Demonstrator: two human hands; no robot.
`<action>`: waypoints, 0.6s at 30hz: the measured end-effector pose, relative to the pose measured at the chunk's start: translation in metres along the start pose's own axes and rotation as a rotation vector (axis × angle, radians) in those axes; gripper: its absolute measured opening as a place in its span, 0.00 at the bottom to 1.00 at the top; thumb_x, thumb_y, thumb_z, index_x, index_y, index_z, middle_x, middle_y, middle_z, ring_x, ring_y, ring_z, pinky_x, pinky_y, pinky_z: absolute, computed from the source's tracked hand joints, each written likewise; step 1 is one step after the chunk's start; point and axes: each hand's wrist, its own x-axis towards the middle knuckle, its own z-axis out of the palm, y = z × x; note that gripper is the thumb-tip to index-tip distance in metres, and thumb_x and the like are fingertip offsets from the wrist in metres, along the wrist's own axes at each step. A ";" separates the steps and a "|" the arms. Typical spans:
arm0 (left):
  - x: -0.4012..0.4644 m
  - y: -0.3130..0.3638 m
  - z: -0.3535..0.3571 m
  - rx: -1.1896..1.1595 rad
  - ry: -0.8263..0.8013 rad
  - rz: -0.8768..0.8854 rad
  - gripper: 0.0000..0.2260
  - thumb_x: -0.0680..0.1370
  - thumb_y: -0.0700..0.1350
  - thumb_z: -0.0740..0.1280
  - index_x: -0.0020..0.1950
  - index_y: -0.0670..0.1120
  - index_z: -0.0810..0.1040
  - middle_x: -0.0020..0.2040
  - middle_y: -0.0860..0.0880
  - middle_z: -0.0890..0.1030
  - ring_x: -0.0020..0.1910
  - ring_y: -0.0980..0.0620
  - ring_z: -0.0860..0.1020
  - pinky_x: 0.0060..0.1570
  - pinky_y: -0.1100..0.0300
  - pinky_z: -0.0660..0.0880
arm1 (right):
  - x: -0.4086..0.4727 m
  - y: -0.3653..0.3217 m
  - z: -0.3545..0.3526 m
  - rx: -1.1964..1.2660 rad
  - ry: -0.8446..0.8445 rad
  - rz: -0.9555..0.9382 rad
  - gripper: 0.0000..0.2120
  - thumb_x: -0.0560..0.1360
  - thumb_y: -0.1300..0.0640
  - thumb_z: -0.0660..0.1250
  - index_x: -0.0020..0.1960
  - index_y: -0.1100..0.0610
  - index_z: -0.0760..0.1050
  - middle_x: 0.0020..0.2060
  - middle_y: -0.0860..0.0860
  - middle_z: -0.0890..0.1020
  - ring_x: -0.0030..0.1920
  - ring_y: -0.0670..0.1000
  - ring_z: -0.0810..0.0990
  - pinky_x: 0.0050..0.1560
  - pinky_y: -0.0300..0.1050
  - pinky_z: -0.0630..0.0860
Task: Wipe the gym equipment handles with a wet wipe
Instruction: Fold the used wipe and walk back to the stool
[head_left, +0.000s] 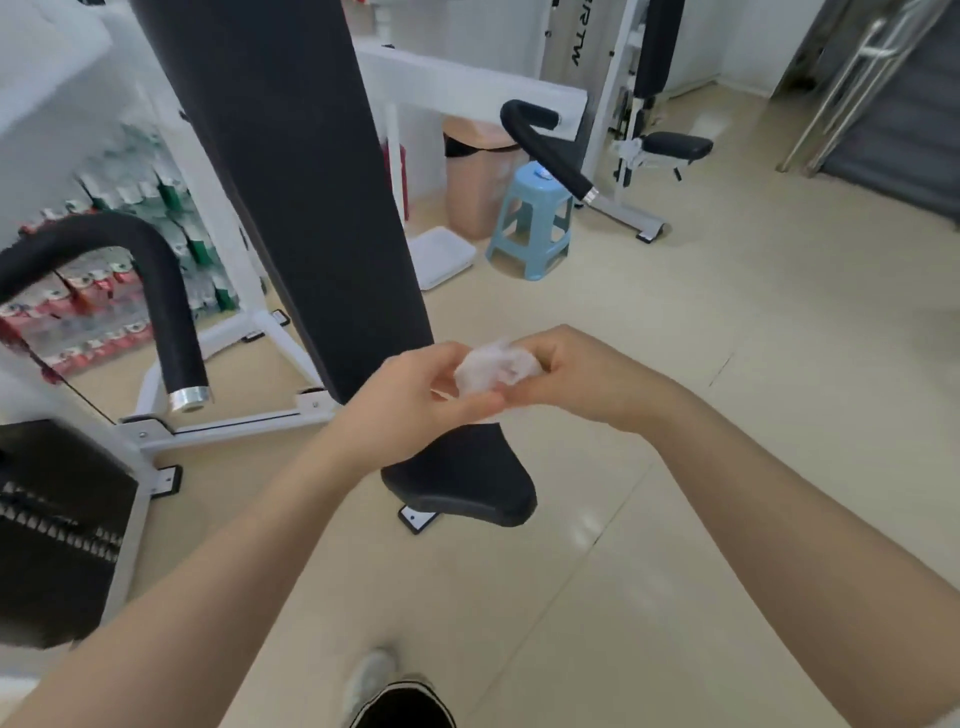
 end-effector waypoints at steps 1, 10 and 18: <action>0.010 0.008 0.013 0.006 0.026 -0.006 0.11 0.71 0.57 0.70 0.49 0.53 0.78 0.43 0.56 0.82 0.43 0.59 0.80 0.43 0.60 0.76 | -0.005 0.009 -0.013 0.075 0.008 0.004 0.05 0.72 0.57 0.71 0.47 0.55 0.80 0.45 0.54 0.83 0.47 0.53 0.81 0.51 0.46 0.77; 0.164 0.074 0.115 -0.353 -0.029 -0.047 0.08 0.76 0.48 0.66 0.41 0.45 0.75 0.39 0.46 0.79 0.36 0.51 0.76 0.40 0.60 0.71 | -0.013 0.128 -0.154 0.455 0.376 0.101 0.10 0.79 0.58 0.61 0.56 0.58 0.77 0.47 0.51 0.82 0.46 0.48 0.80 0.51 0.43 0.77; 0.389 0.107 0.182 -0.694 -0.184 -0.103 0.19 0.75 0.44 0.68 0.56 0.29 0.72 0.47 0.42 0.76 0.44 0.48 0.74 0.47 0.57 0.71 | 0.055 0.212 -0.352 0.729 0.490 0.141 0.12 0.76 0.70 0.58 0.46 0.57 0.76 0.32 0.51 0.77 0.30 0.47 0.76 0.36 0.37 0.74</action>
